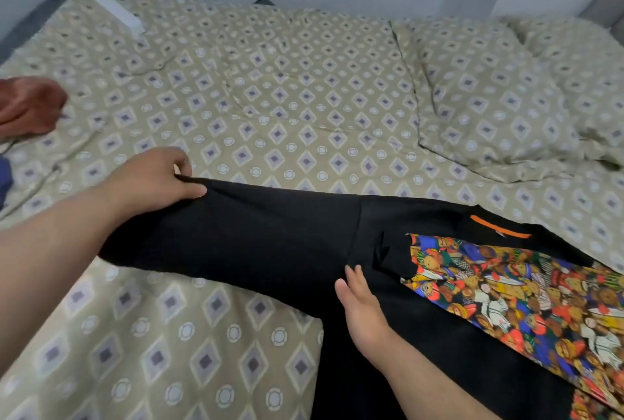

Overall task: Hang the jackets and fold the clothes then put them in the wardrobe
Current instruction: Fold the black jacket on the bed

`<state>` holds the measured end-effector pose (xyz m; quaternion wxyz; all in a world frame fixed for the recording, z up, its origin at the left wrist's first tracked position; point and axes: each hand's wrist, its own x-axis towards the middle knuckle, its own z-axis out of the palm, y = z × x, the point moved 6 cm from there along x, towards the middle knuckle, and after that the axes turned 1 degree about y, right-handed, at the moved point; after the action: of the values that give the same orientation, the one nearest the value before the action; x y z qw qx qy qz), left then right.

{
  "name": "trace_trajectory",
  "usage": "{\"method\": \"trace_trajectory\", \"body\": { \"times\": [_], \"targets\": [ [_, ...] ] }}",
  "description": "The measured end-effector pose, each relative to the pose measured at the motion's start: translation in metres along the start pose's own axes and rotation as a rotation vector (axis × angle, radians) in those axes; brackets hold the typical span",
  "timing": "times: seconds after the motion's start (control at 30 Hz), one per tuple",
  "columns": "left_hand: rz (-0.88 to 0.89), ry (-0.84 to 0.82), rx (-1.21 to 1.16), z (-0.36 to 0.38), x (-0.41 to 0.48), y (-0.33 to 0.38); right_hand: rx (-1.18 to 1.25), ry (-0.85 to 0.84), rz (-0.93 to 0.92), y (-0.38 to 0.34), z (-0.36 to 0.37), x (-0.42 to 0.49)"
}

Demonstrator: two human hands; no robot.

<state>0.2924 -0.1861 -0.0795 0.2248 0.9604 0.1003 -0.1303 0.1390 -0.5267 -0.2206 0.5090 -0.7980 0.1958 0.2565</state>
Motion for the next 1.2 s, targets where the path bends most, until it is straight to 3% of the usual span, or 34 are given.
{"method": "trace_trajectory", "body": {
  "times": [0.07, 0.13, 0.27, 0.33, 0.43, 0.6, 0.7, 0.8, 0.87, 0.97, 1.03, 1.1, 1.2],
  "targets": [
    [0.071, 0.201, 0.299, -0.007, 0.013, 0.002, -0.121, 0.027, -0.002, 0.002, 0.003, 0.003],
    [0.056, 0.273, 0.468, 0.015, 0.014, -0.005, -0.291, 0.097, -0.029, 0.0, 0.006, 0.005],
    [0.028, 0.258, 0.343, 0.083, -0.019, -0.028, -0.757, 0.25, -0.251, -0.022, 0.019, 0.013],
    [-0.164, 0.285, 0.096, 0.112, -0.041, -0.051, -0.903, 0.132, -0.257, -0.018, 0.035, 0.025],
    [-0.579, 0.324, -0.501, 0.143, -0.064, -0.079, -1.005, 0.001, -0.172, -0.004, 0.048, 0.038],
    [-0.719, 0.283, -1.586, 0.136, -0.028, -0.076, -0.979, -0.061, -0.139, -0.011, 0.045, 0.039],
    [-0.702, 0.162, -1.661, 0.115, -0.011, -0.051, -0.812, -0.131, -0.103, -0.024, 0.033, 0.033],
    [-0.542, 0.238, -1.6, 0.094, -0.008, -0.003, -0.203, -0.093, -0.089, -0.044, 0.002, 0.019],
    [-0.405, 0.328, -1.359, 0.087, -0.017, 0.045, 0.242, 0.0, -0.047, -0.051, -0.03, 0.007],
    [-0.097, 0.357, -0.811, 0.097, -0.042, 0.126, 0.561, 0.093, -0.016, -0.05, -0.081, -0.006],
    [0.189, 0.366, -0.58, 0.117, -0.066, 0.176, 0.764, 0.081, -0.025, -0.045, -0.12, -0.012],
    [0.438, 0.238, -0.485, 0.153, -0.088, 0.214, 0.979, 0.098, -0.025, -0.027, -0.167, -0.02],
    [0.625, -0.037, -0.293, 0.216, -0.12, 0.257, 1.217, 0.091, 0.028, 0.016, -0.227, -0.033]
  ]
}}
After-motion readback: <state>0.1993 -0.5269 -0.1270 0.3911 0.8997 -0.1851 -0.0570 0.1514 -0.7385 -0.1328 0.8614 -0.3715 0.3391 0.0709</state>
